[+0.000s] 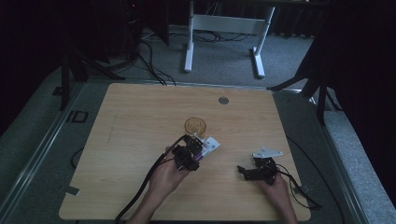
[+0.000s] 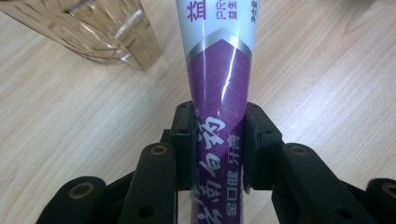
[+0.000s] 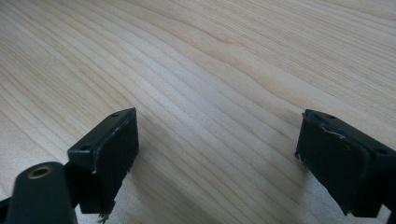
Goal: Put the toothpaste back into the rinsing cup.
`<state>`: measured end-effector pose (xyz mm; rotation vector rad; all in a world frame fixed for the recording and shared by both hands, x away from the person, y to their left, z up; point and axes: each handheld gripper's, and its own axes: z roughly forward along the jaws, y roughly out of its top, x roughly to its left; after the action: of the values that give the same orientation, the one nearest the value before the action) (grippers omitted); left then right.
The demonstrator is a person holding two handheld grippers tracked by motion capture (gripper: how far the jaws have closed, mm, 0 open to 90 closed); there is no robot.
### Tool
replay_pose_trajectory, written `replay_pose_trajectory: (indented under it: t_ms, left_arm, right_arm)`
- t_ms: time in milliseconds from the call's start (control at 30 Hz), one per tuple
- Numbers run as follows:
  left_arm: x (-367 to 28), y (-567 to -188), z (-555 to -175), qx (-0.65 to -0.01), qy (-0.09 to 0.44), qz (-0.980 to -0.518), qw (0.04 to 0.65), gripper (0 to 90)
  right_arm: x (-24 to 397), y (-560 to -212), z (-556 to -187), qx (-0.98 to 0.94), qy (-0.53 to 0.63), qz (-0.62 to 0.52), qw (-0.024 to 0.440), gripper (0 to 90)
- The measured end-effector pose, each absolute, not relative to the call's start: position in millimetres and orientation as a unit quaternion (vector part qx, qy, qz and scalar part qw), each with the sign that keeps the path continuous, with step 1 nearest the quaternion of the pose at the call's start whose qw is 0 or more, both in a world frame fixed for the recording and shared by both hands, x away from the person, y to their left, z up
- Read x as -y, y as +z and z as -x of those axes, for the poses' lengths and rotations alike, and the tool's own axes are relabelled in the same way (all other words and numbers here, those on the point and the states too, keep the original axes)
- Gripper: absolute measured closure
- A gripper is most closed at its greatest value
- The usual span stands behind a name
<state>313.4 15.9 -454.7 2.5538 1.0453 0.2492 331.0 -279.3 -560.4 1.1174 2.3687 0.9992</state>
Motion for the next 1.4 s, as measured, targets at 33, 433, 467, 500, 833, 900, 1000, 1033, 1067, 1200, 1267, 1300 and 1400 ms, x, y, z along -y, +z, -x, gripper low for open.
replay_pose_trajectory:
  t_ms: [33,433,467,500,833,900,1000,1033,1067,1200,1267,1300,1400]
  left_arm:
    - [-16,-455,-313,-0.371,0.088,-0.906,0.184,69.6]
    - [-22,-445,-317,-0.379,0.103,-0.897,0.203,69.7]
    - [-23,-444,-318,-0.379,0.104,-0.897,0.203,69.7]
    - [-24,-444,-318,-0.382,0.107,-0.895,0.206,69.7]
    - [-29,-439,-320,-0.389,0.115,-0.888,0.218,69.7]
    - [-32,-437,-320,-0.392,0.120,-0.885,0.222,69.7]
    - [-33,-435,-321,-0.396,0.124,-0.880,0.231,69.7]
    - [-33,-435,-321,-0.396,0.124,-0.880,0.231,69.7]
    - [-35,-434,-321,-0.397,0.125,-0.879,0.233,69.7]
    - [-36,-432,-322,-0.399,0.130,-0.875,0.240,69.7]
    - [-38,-431,-322,-0.401,0.132,-0.873,0.244,69.7]
    - [-38,-430,-322,-0.402,0.134,-0.872,0.245,69.7]
    - [-40,-429,-323,-0.405,0.136,-0.869,0.251,69.7]
  right_arm:
    - [279,-560,-331,-0.833,0.351,-0.393,0.168,12.6]
    - [279,-560,-331,-0.833,0.351,-0.392,0.169,12.6]
    - [279,-560,-331,-0.833,0.351,-0.392,0.169,12.6]
    - [279,-560,-331,-0.833,0.351,-0.392,0.169,12.6]
    - [279,-560,-331,-0.833,0.351,-0.393,0.168,12.6]
    - [279,-560,-331,-0.833,0.351,-0.393,0.168,12.6]
    - [279,-560,-331,-0.833,0.351,-0.393,0.168,12.6]
    - [279,-560,-331,-0.833,0.351,-0.393,0.168,12.6]
    - [279,-560,-331,-0.833,0.351,-0.393,0.168,12.6]
    - [279,-560,-331,-0.833,0.351,-0.392,0.169,12.6]
    - [279,-560,-331,-0.833,0.351,-0.392,0.169,12.6]
    - [279,-560,-331,-0.833,0.351,-0.392,0.169,12.6]
    - [279,-560,-331,-0.833,0.351,-0.392,0.169,12.6]
